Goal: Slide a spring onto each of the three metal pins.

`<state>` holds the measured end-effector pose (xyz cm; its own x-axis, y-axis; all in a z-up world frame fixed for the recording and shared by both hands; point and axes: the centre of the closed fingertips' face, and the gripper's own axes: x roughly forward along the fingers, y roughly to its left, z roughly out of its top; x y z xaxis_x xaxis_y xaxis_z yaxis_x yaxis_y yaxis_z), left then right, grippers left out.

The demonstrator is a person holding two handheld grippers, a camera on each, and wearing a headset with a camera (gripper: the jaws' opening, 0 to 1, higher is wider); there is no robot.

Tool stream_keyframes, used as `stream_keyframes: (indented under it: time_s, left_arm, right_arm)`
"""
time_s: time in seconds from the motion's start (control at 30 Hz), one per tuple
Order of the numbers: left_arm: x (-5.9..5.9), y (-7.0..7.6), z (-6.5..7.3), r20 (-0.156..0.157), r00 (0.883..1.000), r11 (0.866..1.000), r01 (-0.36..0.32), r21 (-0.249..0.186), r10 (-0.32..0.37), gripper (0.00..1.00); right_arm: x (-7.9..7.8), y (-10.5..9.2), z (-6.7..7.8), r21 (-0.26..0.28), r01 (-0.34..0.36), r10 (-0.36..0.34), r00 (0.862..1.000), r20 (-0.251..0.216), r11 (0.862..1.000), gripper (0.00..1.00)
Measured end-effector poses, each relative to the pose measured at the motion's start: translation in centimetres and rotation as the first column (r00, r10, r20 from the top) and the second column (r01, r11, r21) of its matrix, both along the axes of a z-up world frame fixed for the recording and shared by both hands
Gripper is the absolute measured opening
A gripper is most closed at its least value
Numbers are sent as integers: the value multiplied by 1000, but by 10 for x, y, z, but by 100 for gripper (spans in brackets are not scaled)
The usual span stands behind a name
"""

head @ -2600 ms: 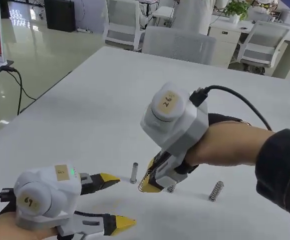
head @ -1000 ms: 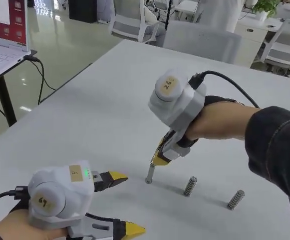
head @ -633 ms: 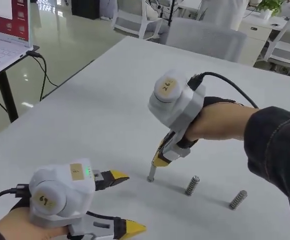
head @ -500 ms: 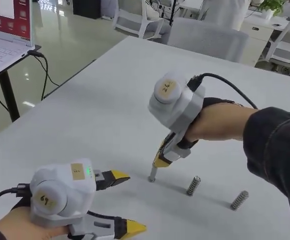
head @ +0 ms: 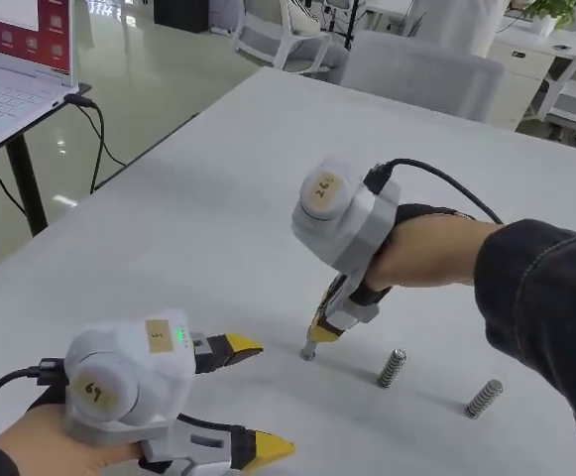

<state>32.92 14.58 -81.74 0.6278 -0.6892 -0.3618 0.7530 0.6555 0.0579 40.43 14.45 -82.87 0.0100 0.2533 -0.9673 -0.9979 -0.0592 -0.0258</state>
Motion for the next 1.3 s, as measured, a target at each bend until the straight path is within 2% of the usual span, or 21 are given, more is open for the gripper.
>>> stream_keyframes:
  time_s: [0.7, 1.1, 1.3]
  left_arm:
    - [0, 4, -2, -10, 1000, 1000, -22, -2, 22, 54]
    - [-1, 5, -3, -13, 1000, 1000, -27, 2, 27, 54]
    - [-1, 4, -4, -15, 1000, 1000, -24, 5, 24, 54]
  right_arm:
    - [-4, 0, -26, -38, -11, 10, 1000, -29, 999, 9]
    - [-6, 0, -31, -32, -13, 12, 999, -34, 999, 10]
    - [-5, -2, -32, -22, -13, 13, 999, -29, 1000, 13]
